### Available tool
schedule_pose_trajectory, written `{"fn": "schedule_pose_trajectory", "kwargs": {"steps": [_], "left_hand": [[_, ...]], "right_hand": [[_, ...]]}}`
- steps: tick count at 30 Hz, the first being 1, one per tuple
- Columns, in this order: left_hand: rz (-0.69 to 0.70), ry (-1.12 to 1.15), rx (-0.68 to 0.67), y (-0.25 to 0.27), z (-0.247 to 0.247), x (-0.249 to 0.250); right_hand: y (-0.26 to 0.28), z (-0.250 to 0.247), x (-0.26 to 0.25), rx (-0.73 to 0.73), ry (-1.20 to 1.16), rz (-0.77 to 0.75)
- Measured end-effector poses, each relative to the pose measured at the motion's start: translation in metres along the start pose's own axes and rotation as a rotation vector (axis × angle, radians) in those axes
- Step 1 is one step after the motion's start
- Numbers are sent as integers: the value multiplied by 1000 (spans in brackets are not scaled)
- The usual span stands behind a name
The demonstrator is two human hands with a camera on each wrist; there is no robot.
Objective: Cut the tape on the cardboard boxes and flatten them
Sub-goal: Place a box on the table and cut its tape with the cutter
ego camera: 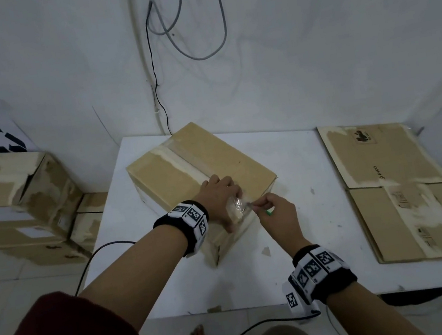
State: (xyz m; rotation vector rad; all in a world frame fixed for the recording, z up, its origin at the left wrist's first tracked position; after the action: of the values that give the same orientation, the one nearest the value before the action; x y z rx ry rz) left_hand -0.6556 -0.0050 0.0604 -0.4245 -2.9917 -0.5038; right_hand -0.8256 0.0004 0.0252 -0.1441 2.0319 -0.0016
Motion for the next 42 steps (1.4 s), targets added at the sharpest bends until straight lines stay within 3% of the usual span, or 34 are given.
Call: {"fn": "schedule_pose_trajectory", "kwargs": {"steps": [9,15,23,32,37,42], "left_hand": [[35,94,-45,-1,0,7],[47,52,-45,-1,2,13],[32,279,-26,4,5,5],[46,86,-110,-7,-1,13],[41,155,-59,-5,3,9],[47,165,-47,-3,2,9]], "right_hand": [[8,-1,11,49,-120,128],[18,-2,13,91,-134,126],[18,4,18,78,-290,249],[19,2,8,121,-211,111],[27,4,19,68,-329,247],[27,9,13,45,-329,245]]}}
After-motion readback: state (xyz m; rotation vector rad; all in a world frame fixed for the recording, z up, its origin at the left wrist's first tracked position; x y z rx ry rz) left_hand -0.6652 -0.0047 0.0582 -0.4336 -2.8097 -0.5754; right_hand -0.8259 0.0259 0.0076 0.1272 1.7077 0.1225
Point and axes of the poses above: each hand's wrist, its own y-axis away from the middle knuckle, its own z-axis out of the palm, x = y × z, the point moved 3 cm from there along -y, towards the middle knuckle, and after that the axes turned 6 degrees about -y, right-handed, at the moved point
